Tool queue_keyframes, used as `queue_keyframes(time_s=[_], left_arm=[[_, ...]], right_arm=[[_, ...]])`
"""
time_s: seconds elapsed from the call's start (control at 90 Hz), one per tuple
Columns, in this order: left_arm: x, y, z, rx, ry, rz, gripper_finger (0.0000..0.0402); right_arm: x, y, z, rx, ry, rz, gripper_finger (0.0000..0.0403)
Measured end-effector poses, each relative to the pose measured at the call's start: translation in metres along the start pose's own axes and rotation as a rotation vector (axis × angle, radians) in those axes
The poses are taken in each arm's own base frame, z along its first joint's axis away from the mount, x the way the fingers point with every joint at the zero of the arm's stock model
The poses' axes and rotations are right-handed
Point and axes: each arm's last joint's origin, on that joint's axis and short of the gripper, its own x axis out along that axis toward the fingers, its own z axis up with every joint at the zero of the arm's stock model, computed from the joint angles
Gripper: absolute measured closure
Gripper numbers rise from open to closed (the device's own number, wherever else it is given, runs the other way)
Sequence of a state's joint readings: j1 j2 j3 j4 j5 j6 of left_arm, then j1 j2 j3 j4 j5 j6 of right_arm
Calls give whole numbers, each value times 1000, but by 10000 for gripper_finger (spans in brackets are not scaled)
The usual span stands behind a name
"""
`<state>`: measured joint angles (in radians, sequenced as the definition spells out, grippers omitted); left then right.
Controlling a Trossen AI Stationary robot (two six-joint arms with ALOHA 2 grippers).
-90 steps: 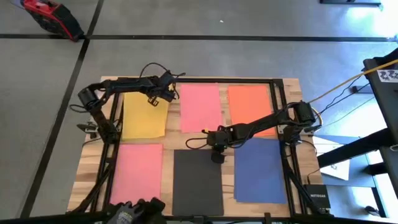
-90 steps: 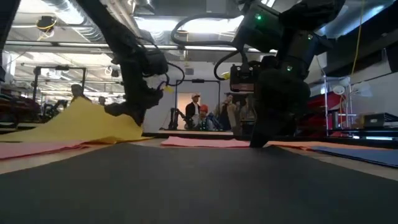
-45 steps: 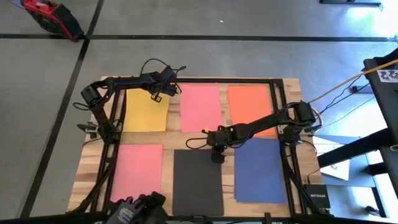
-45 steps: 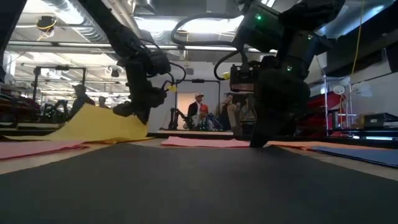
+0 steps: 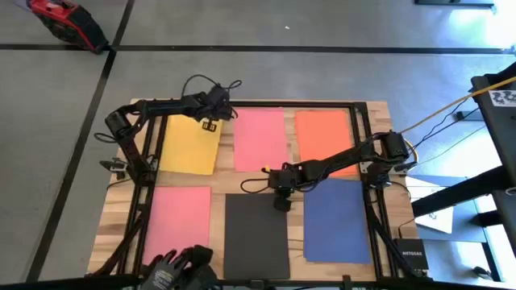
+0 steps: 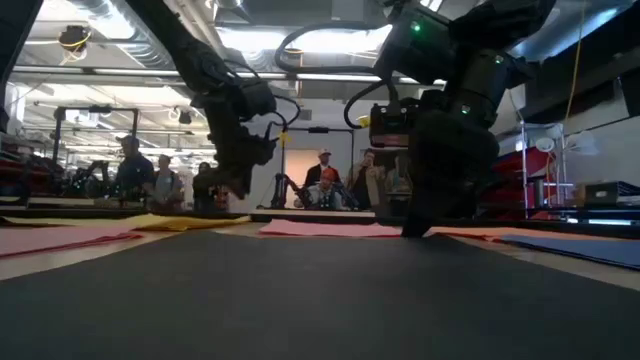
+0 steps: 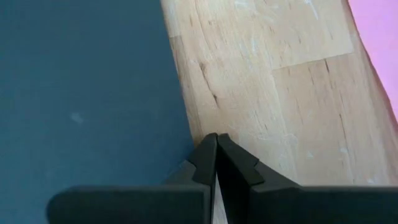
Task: Organize paper
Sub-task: Stack the yellow paper on the top of the yellow paper
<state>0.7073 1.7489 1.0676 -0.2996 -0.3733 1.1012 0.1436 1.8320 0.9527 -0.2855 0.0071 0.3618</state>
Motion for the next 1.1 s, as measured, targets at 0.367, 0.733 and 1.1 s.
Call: queue_keyframes(time_s=[0.367,0.733,1.1], left_arm=[[-5,-11,8,-150,-45,-95,369],[8,-54,41,-105,-139,-266,401],[23,-41,19,-176,-71,-243,401]], right_arm=[[0,0,0,-2,-9,-24,402],[0,0,0,-2,-14,-28,402],[0,-1,0,-1,-14,-33,402]])
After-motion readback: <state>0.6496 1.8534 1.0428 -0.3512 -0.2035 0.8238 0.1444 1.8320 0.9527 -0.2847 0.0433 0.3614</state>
